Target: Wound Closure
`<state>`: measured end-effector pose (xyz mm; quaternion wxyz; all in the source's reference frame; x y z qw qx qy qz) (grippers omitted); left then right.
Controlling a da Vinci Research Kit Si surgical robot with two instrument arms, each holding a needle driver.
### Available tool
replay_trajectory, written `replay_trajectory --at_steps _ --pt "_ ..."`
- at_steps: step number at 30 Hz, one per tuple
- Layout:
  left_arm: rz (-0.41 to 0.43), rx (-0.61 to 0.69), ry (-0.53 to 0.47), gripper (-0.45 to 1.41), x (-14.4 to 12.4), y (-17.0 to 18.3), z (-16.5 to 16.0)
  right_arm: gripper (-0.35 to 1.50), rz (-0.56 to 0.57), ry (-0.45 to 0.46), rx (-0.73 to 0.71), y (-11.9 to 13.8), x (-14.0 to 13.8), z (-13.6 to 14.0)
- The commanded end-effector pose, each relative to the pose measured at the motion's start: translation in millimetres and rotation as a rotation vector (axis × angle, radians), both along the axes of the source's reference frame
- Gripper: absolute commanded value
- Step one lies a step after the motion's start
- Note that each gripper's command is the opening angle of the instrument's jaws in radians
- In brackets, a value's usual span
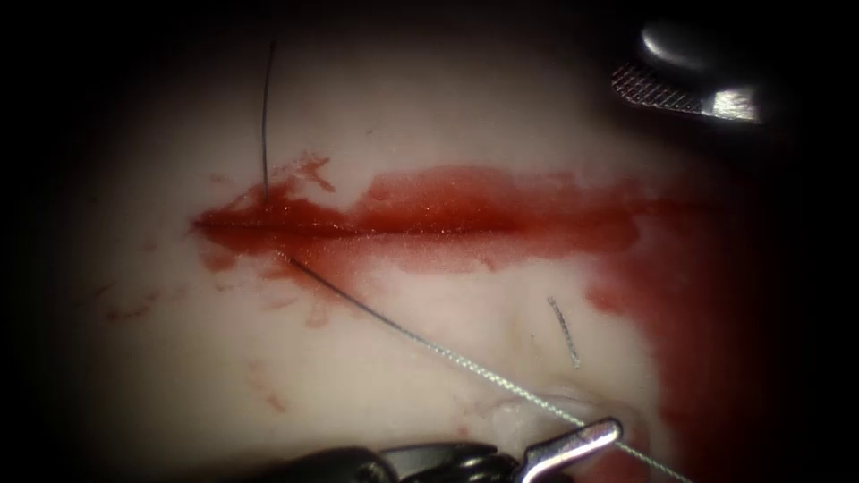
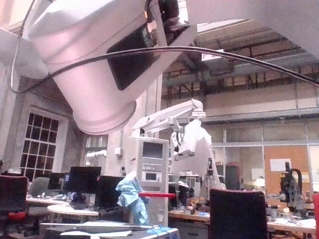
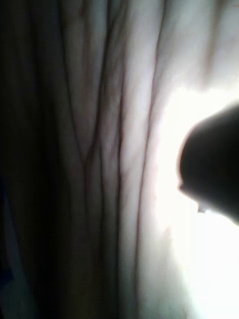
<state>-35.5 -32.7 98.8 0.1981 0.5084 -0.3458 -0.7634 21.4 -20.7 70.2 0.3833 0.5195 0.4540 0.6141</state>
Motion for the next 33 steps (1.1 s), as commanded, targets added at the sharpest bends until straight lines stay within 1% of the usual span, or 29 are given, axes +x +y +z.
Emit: replay_trajectory --at_steps 1,6,9,10,13,14,16,18,20,21,23,24,28,31,32,33 --pt "-0.005 -0.007 0.0 0.67 -0.6 1.0 -0.3 1.11 -0.029 0.037 -0.009 1.6 -1.1 -1.5" --pt "0.004 -0.023 -0.002 0.66 -0.8 1.2 -0.2 1.16 -0.039 0.051 -0.006 1.9 -2.3 -3.2" --pt "0.005 -0.041 -0.005 0.64 -0.9 1.3 -0.3 1.01 -0.042 0.064 -0.004 1.9 -2.2 -4.0" --pt "0.007 -0.046 -0.007 0.64 -1.0 1.4 -0.4 1.01 -0.045 0.07 -0.005 1.9 -2.1 -4.1" --pt "0.015 -0.072 -0.029 0.62 -1.2 1.5 -0.6 1.04 -0.042 0.079 -0.006 1.6 -1.8 -4.2" --pt "0.016 -0.095 -0.058 0.61 -1.5 1.7 -1.0 1.08 -0.042 0.079 -0.006 1.6 -1.7 -4.3" --pt "0.015 -0.12 -0.068 0.47 -1.8 1.9 -1.2 1.09 -0.042 0.079 -0.011 1.6 -1.7 -4.3" --pt "0.016 -0.131 -0.065 0.47 -2.7 2.3 -1.1 1.13 -0.042 0.079 -0.009 1.7 -1.8 -4.5" --pt "0.025 -0.148 -0.064 0.3 -3.1 2.4 -1.1 1.13 -0.043 0.079 -0.008 1.7 -1.8 -4.6" --pt "0.039 -0.153 -0.068 0.0 -3.1 2.3 -1.1 1.09 -0.046 0.082 -0.007 1.6 -1.7 -4.6" --pt "0.065 -0.15 -0.081 -0.37 -2.9 2.3 -1.1 1.09 -0.045 0.082 -0.007 1.6 -1.7 -4.7" --pt "0.07 -0.15 -0.083 -0.45 -2.9 2.3 -1.0 1.09 -0.045 0.081 -0.006 1.6 -1.6 -4.8" --pt "0.076 -0.227 -0.11 -0.45 -2.6 2.6 -0.7 1.11 -0.049 0.085 -0.006 1.6 -1.3 -4.9" --pt "0.08 -0.23 -0.129 -0.45 -2.1 3.0 -1.2 1.11 -0.052 0.087 -0.006 1.4 -1.1 -5.0" --pt "0.079 -0.226 -0.147 -0.45 -1.9 3.3 -1.7 1.11 -0.052 0.087 -0.012 1.4 -1.1 -5.1" --pt "0.082 -0.228 -0.166 -0.45 -1.6 3.7 -2.4 1.06 -0.052 0.087 -0.012 1.4 -1.1 -5.1"
